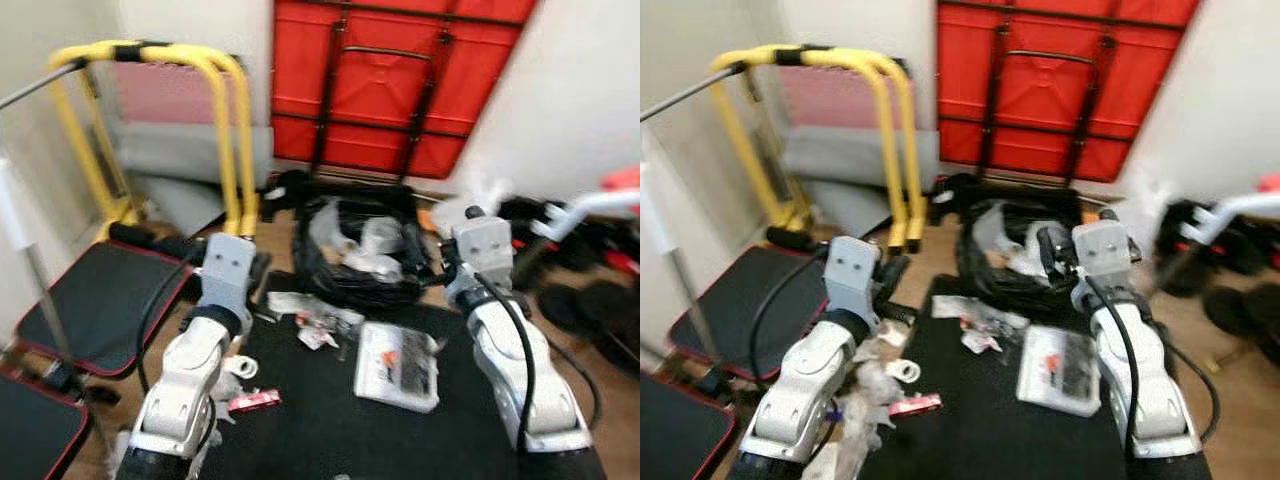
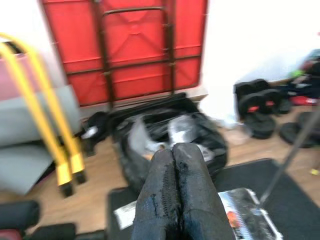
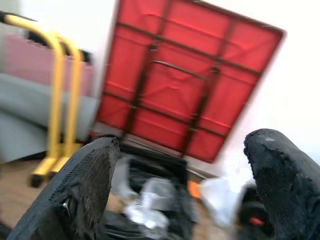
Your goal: Sweep floor
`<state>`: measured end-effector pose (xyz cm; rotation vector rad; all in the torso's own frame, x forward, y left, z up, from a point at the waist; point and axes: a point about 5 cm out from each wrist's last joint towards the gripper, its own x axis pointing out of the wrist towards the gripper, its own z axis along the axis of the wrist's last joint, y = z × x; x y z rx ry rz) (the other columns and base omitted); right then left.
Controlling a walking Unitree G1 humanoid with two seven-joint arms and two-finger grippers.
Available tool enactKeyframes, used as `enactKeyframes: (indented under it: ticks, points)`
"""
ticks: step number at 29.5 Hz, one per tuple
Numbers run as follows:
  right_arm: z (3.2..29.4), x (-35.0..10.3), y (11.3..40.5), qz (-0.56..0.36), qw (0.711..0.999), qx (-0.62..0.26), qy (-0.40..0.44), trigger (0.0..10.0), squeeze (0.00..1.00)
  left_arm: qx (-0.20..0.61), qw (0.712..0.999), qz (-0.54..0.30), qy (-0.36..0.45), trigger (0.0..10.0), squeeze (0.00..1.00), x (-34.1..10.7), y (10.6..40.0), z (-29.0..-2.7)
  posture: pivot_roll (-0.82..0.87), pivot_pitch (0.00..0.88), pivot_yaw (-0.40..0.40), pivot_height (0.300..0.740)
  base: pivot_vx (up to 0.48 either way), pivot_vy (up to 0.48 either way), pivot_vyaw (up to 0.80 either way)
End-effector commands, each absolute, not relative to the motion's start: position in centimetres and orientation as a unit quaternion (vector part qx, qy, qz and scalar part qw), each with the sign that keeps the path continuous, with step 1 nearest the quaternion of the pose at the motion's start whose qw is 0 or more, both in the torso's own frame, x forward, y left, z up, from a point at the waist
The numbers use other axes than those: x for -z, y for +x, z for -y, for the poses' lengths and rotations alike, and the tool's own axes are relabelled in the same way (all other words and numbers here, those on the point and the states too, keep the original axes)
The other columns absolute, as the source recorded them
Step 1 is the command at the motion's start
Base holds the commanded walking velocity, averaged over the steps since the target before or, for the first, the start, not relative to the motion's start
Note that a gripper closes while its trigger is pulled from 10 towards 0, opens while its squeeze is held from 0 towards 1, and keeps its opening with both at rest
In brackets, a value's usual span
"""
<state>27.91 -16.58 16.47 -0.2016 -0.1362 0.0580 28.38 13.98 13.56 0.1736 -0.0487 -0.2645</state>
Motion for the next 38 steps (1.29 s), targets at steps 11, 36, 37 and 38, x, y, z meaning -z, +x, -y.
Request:
enactKeyframes:
  ticks: [11,36,37,38]
  points:
    - [18.2,-15.4,29.2,0.052,0.995,-0.004,-0.081,10.0,0.00,0.101,0.993,0.042,0.052,10.0,0.00,-13.9,29.8,-14.1,-0.12,0.000,-0.161,0.740,0.000,0.000,-0.80]
    - [18.1,-15.0,30.2,0.065,0.991,-0.031,-0.110,10.0,0.00,0.117,0.990,0.058,0.058,10.0,0.00,-13.5,31.3,-13.3,-0.13,0.000,-0.168,0.740,0.000,0.000,-0.36]
    - [18.1,-15.0,30.2,0.066,0.991,-0.032,-0.113,10.0,0.00,0.118,0.989,0.059,0.059,10.0,0.00,-13.5,31.3,-13.3,-0.13,0.000,-0.168,0.740,0.000,0.000,-0.80]
    - [18.1,-15.0,30.2,0.066,0.991,-0.032,-0.113,10.0,0.00,0.118,0.989,0.059,0.059,10.0,0.00,-13.5,31.3,-13.3,-0.13,0.000,-0.168,0.740,0.000,0.000,-0.80]
